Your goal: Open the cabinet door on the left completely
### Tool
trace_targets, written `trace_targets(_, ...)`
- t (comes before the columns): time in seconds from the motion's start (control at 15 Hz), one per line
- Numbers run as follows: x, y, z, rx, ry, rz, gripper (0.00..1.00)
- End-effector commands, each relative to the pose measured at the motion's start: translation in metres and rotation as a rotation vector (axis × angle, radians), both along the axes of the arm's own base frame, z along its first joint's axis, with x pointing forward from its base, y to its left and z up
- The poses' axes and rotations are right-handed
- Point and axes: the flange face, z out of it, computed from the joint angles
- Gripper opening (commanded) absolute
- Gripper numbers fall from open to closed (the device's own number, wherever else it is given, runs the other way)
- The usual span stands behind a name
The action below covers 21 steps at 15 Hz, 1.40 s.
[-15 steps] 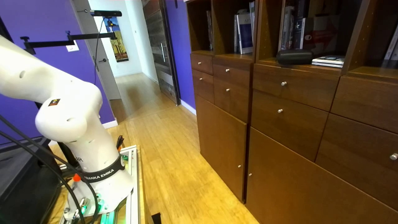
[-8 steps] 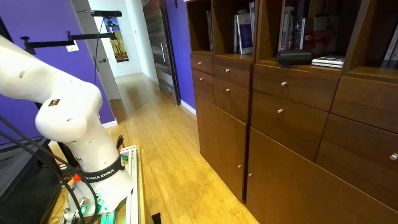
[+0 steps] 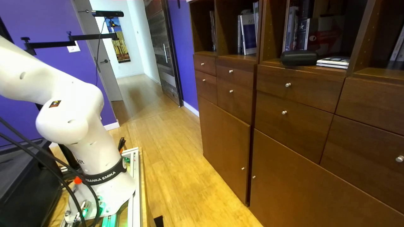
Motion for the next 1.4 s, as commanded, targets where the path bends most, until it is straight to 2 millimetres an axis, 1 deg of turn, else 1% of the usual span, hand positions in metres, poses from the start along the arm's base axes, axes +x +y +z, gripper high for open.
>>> trace_targets(0.0,-0.002,-0.001,0.019,0.036,-0.008,-0.037,1.00)
trace_targets(0.13,-0.006,0.002,0.039,0.095,0.000,-0.060,1.00)
trace_targets(0.33,-0.005,0.012,0.069,0.182,-0.010,-0.064,1.00)
trace_targets(0.47,0.004,0.022,0.084,0.215,-0.033,-0.066,1.00)
trace_targets(0.6,0.015,0.028,0.097,0.238,-0.068,-0.078,1.00)
trace_targets(0.73,0.029,0.032,0.105,0.259,-0.084,-0.074,1.00)
trace_targets(0.93,0.058,0.044,0.113,0.322,-0.080,-0.080,1.00)
trace_targets(1.13,0.081,0.068,0.117,0.361,-0.043,-0.073,1.00)
trace_targets(1.33,0.093,0.108,0.116,0.370,0.022,-0.084,1.00)
